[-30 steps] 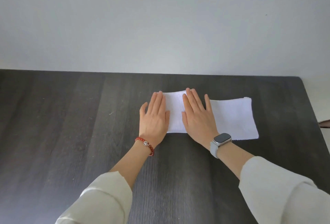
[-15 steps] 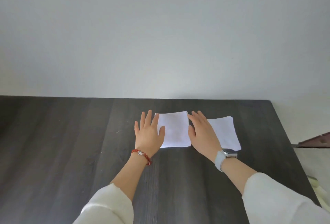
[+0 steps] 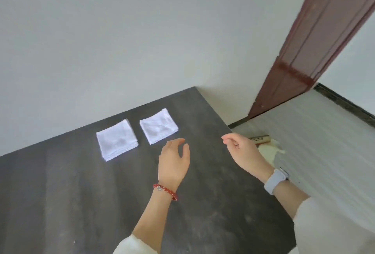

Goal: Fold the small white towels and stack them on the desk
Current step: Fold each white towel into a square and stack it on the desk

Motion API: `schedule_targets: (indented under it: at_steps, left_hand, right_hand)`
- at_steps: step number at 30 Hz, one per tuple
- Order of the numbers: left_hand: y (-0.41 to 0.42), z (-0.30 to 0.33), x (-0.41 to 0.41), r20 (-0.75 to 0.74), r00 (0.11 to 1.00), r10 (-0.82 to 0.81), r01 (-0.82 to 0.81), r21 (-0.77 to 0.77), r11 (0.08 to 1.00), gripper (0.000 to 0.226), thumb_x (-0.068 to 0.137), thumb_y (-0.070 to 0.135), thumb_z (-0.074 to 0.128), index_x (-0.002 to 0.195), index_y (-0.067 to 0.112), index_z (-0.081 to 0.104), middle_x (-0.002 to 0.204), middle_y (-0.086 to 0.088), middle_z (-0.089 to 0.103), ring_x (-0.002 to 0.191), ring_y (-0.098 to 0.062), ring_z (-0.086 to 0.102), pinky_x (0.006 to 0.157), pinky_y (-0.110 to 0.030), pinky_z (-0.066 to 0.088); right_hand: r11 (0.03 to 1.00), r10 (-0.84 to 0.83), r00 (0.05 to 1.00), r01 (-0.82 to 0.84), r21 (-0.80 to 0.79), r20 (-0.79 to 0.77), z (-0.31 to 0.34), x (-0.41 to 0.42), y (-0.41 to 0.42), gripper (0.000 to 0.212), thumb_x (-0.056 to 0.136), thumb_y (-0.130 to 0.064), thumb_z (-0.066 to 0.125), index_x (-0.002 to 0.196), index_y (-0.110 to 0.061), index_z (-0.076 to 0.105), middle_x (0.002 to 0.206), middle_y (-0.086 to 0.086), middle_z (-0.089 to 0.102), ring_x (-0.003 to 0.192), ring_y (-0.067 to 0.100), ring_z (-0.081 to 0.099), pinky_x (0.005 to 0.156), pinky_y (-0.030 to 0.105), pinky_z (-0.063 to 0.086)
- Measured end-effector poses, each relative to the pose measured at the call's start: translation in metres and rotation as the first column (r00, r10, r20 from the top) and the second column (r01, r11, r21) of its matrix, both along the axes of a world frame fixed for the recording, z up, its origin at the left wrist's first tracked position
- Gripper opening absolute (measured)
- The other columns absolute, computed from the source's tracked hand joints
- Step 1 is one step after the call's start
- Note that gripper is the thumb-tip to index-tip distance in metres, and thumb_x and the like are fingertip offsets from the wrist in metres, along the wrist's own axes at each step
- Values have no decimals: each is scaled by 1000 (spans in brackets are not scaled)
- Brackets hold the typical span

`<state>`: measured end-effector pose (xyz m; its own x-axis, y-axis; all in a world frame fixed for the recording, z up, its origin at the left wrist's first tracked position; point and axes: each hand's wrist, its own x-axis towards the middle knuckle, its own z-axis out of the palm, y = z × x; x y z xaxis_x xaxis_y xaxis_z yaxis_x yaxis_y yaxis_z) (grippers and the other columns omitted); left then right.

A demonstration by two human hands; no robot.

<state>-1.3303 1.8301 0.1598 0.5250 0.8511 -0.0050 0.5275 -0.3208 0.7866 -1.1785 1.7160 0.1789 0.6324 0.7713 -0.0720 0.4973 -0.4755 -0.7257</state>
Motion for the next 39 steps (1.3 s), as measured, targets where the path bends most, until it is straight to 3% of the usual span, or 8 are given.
schedule_targets:
  at_steps: [4, 8, 10, 15, 18, 24, 32, 39]
  left_hand:
    - [-108, 9, 77, -18, 962, -274, 274, 25, 961, 29, 93, 23, 48, 119, 13, 57, 121, -1, 57, 114, -17, 52, 94, -24, 39]
    - [-241, 14, 166, -2, 874, -486, 485, 64, 872, 31, 94, 21, 47, 120, 8, 57, 121, -7, 59, 111, -18, 55, 91, -24, 42]
    - [-317, 14, 212, -10, 813, -583, 582, 65, 811, 31, 94, 21, 47, 119, 7, 58, 120, -10, 60, 110, -22, 56, 93, -29, 43]
    - [-512, 25, 304, 45, 607, -794, 790, 77, 608, 27, 92, 18, 49, 116, 10, 59, 114, -5, 61, 102, -16, 58, 82, -12, 34]
    - [-603, 32, 349, 51, 443, -895, 890, 97, 446, 27, 92, 19, 49, 117, 12, 58, 114, -2, 61, 101, -12, 56, 84, -12, 35]
    - [-728, 31, 455, 15, 260, -965, 956, 140, 259, 28, 93, 21, 48, 118, 12, 57, 116, -1, 59, 104, -12, 56, 85, -17, 38]
    - [-871, 37, 660, 20, 157, -987, 970, 187, 158, 26, 93, 18, 49, 116, 10, 58, 114, -3, 60, 103, -15, 57, 83, -19, 41]
    - [-1018, 55, 823, -8, 26, -1000, 977, 210, 24, 25, 93, 19, 49, 115, 11, 58, 115, -3, 59, 101, -15, 57, 84, -26, 45]
  right_hand:
    - [983, -180, 984, 180, -23, 0, 7, 49, -141, 24, 95, -15, 44, 112, -12, 61, 105, -1, 63, 94, 7, 54, 76, 12, 34]
    - [924, -381, 924, 380, -40, -20, 10, 99, -306, 24, 95, -15, 45, 113, -9, 60, 108, 5, 65, 99, 20, 61, 89, 27, 45]
    - [881, -472, 881, 471, -56, -21, 11, 120, -392, 24, 94, -14, 45, 113, -10, 60, 104, 5, 66, 94, 21, 62, 86, 31, 47]
    - [667, -745, 666, 741, -70, -47, 20, 153, -590, 19, 93, -13, 47, 104, -18, 62, 93, 2, 65, 86, 22, 64, 79, 31, 50]
    - [521, -854, 518, 851, -66, -56, 24, 175, -681, 20, 92, -14, 47, 105, -16, 63, 94, 5, 66, 86, 25, 64, 78, 32, 50]
    - [323, -943, 320, 946, -10, -89, 16, 243, -806, 21, 91, -10, 47, 104, -13, 63, 89, 0, 64, 87, 22, 62, 80, 29, 48]
    - [221, -971, 223, 975, 31, -89, 27, 429, -944, 24, 92, -9, 44, 107, -11, 62, 87, -1, 62, 90, 24, 63, 80, 30, 48]
    - [148, -987, 151, 988, 51, -56, 47, 557, -1072, 22, 92, -7, 45, 102, -9, 64, 74, -13, 60, 77, 12, 60, 99, 33, 39]
